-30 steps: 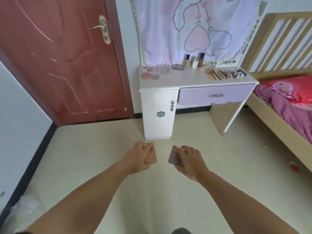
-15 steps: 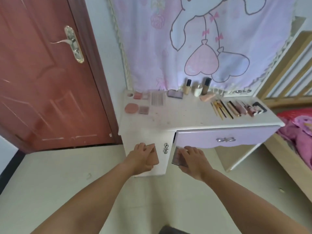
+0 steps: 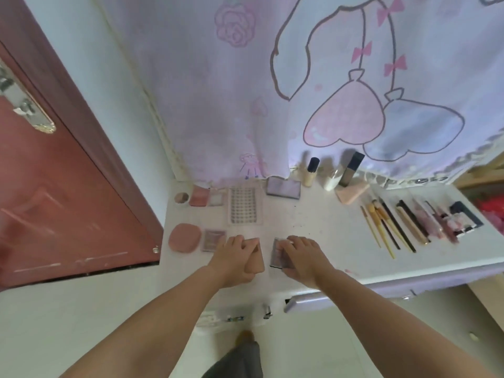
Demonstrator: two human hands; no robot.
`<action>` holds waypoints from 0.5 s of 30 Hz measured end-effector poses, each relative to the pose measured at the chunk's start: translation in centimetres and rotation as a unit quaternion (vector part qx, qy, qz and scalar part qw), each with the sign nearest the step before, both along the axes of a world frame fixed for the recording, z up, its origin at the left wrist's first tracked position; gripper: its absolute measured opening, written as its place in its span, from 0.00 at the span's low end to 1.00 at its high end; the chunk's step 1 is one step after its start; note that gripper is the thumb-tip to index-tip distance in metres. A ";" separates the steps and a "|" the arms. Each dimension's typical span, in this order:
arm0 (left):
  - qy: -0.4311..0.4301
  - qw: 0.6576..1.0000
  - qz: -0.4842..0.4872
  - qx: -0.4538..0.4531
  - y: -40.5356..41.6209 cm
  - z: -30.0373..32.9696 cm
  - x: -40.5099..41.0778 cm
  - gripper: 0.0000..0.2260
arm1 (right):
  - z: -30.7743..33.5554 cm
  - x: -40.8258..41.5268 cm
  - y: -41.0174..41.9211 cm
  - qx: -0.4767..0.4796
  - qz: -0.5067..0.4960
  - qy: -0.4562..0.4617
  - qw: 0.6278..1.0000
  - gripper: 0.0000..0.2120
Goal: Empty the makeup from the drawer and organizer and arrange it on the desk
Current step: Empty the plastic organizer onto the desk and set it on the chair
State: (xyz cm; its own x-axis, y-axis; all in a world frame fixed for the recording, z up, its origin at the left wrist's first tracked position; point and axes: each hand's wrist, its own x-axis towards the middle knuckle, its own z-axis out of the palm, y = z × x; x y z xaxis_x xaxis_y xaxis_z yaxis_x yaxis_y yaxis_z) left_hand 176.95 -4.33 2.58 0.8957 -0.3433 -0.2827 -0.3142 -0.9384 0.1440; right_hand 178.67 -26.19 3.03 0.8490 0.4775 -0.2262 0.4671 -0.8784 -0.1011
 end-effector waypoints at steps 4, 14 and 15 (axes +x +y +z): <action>0.019 0.999 -0.026 0.013 0.8 -1.3 3.6 0.36 | -1.2 4.0 1.3 -0.013 -0.013 0.030 0.999 0.29; -0.018 0.997 -0.068 0.011 1.2 -2.2 5.3 0.35 | -2.2 5.2 0.6 0.018 -0.056 0.098 0.993 0.33; -0.029 0.997 -0.077 0.006 1.0 -1.7 5.6 0.36 | -1.9 5.0 0.5 0.022 -0.073 0.099 0.992 0.33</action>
